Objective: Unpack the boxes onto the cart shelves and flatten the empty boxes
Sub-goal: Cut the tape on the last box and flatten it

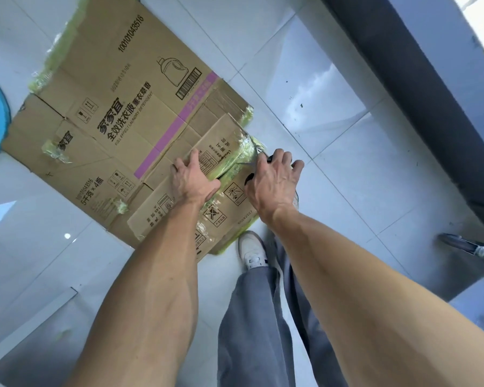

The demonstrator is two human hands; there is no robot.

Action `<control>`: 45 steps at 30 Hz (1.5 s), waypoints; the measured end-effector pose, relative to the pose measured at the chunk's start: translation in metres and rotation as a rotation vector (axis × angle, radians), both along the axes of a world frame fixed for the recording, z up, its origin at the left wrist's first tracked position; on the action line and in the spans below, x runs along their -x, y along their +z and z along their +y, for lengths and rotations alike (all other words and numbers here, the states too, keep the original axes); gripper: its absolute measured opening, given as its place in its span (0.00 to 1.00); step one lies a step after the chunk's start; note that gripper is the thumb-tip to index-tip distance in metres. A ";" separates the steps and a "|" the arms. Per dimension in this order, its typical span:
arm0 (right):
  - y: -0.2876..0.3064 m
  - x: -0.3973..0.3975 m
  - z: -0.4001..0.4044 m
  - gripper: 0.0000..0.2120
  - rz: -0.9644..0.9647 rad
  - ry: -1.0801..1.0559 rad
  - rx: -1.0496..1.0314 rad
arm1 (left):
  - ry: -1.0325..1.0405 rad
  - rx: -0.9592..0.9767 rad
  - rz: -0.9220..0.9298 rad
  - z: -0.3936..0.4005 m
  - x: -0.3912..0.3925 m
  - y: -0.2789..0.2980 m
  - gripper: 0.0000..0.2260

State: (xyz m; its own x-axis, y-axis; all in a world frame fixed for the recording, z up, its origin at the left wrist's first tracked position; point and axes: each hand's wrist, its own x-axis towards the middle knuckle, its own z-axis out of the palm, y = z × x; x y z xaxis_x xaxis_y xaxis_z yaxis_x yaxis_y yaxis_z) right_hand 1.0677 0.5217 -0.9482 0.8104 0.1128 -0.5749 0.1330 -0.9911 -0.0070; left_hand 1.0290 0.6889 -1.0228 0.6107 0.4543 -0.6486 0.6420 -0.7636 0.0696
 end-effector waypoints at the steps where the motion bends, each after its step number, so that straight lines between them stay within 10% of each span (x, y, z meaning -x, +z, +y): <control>1: 0.001 -0.005 0.003 0.11 -0.006 0.025 0.004 | -0.009 -0.007 -0.006 0.001 0.001 0.000 0.44; 28: 0.007 0.033 -0.013 0.18 -0.082 0.003 -0.072 | 0.095 -0.104 -0.024 -0.043 0.048 0.046 0.41; 36: 0.009 0.054 -0.017 0.14 0.082 -0.443 -0.162 | 0.180 -0.150 -0.034 -0.084 0.052 0.056 0.43; 45: 0.007 0.071 -0.021 0.16 0.016 -0.171 -0.100 | 0.161 -0.135 -0.105 -0.059 0.079 0.051 0.42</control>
State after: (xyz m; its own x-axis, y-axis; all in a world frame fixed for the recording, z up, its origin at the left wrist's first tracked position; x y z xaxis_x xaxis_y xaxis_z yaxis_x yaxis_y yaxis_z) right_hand 0.9963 0.5006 -0.9410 0.8135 0.0314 -0.5807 -0.0381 -0.9935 -0.1071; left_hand 0.9502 0.6295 -0.9714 0.5844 0.6294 -0.5122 0.7506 -0.6591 0.0466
